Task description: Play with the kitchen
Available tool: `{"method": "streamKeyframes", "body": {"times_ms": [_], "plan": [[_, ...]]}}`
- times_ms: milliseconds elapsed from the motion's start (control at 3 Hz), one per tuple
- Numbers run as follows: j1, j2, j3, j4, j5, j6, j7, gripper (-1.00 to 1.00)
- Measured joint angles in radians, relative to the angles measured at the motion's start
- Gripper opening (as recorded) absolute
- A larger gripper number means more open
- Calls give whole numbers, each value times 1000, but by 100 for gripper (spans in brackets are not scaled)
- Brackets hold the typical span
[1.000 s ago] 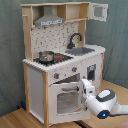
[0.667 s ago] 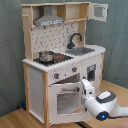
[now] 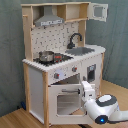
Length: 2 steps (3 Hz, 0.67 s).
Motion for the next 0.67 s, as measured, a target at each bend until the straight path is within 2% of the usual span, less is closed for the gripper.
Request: {"method": "streamKeyframes", "body": {"times_ms": [333, 667], "plan": [[3, 0, -2, 0, 0, -10, -1, -100], [6, 0, -6, 0, 0, -20, -4, 100]]}}
